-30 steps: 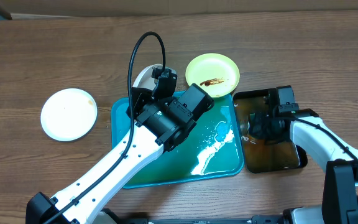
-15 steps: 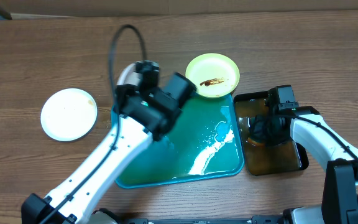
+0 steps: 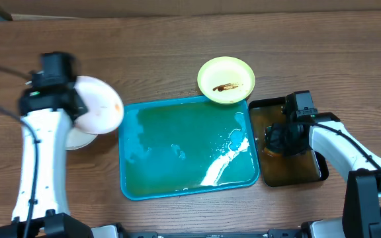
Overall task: Clean dirty plates on tray and stack at the side
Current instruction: 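Lower the white plate onto the cleaned white plate and release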
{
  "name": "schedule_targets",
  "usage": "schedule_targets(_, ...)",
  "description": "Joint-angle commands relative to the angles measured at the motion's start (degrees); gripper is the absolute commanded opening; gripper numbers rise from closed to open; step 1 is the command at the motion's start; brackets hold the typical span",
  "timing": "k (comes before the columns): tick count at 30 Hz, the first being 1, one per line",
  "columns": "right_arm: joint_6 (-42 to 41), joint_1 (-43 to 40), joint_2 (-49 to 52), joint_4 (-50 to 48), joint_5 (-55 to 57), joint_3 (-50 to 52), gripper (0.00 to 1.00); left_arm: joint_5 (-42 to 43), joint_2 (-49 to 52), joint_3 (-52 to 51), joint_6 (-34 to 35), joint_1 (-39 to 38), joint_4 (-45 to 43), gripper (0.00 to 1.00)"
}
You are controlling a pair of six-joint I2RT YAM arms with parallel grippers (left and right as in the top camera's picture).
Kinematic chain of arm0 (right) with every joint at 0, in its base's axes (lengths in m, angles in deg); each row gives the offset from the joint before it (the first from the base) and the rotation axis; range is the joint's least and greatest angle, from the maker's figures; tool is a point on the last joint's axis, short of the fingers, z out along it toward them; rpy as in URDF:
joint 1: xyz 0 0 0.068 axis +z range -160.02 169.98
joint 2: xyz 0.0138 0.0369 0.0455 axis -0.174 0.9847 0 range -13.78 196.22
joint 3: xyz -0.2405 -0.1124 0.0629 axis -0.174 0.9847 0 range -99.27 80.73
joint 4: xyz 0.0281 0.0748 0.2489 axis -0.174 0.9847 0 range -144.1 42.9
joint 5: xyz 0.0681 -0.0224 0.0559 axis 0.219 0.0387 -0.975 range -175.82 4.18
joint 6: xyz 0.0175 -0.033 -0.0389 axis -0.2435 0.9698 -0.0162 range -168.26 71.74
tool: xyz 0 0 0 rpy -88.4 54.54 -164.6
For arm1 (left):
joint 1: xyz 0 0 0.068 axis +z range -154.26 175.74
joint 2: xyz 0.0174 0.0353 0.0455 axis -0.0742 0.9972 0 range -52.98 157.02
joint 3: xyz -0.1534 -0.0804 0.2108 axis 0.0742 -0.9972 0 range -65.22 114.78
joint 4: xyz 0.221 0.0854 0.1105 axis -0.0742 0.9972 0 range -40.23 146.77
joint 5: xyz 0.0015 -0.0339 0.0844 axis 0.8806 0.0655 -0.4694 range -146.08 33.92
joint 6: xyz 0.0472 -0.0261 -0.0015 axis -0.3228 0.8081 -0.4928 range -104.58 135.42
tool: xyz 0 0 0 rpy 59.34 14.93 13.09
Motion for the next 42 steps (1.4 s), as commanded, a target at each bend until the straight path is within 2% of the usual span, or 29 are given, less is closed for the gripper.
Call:
schedule_targets(1,0.28,-0.11,0.74,0.61,0.5,-0.94,0.04,11.34,-0.07,0.24,0.98,6.67,-1.09,0.04)
schedule_targets(5,0.28,-0.11,0.74,0.83,0.52,-0.94,0.04,15.13,2.58,0.24,0.98,13.18,-2.51,0.04)
schedule_targets(10,0.28,-0.11,0.74,0.85,0.52,-0.94,0.04,15.54,7.74,0.24,1.01,17.97,-4.94,0.04)
schedule_targets(15,0.28,-0.11,0.74,0.85,0.52,-0.94,0.04,15.43,12.85,0.24,0.96,18.97,-7.21,0.05)
schedule_targets(17,0.28,-0.11,0.74,0.85,0.52,-0.94,0.04,15.28,14.53,0.24,0.92,18.95,-7.72,0.09)
schedule_targets(20,0.28,-0.11,0.74,0.85,0.52,-0.94,0.04,15.3,16.24,0.24,0.92,18.95,-7.91,0.1)
schedule_targets(23,0.28,-0.11,0.74,0.87,0.52,-0.94,0.04,16.5,16.48,0.26,0.74,18.95,-7.93,0.23)
schedule_targets(26,0.28,-0.11,0.74,0.85,0.5,-0.94,0.04,23.71,15.82,1.03,-1.25,18.78,-7.78,0.37)
schedule_targets(31,0.28,-0.11,0.74,0.87,0.5,-0.94,0.04,37.7,13.22,3.76,-4.11,16.28,-7.56,0.46)
schedule_targets(34,0.26,-0.11,0.74,1.07,0.5,-0.94,0.04,45.53,11.06,5.62,-7.91,12.11,-9.38,0.51)
schedule_targets(36,0.26,-0.11,0.74,1.25,0.5,-0.94,0.04,49.4,9.9,6.05,-10.75,8.2,-12.41,0.58)
schedule_targets(39,0.26,-0.11,0.74,1.29,0.5,-0.94,0.04,50.14,9.55,6.05,-12.92,1.2,-17.64,0.69)
schedule_targets(42,0.26,-0.11,0.74,1.29,0.5,-0.94,0.04,47.87,10.47,6.03,-13.25,-4.9,-21.84,0.72)
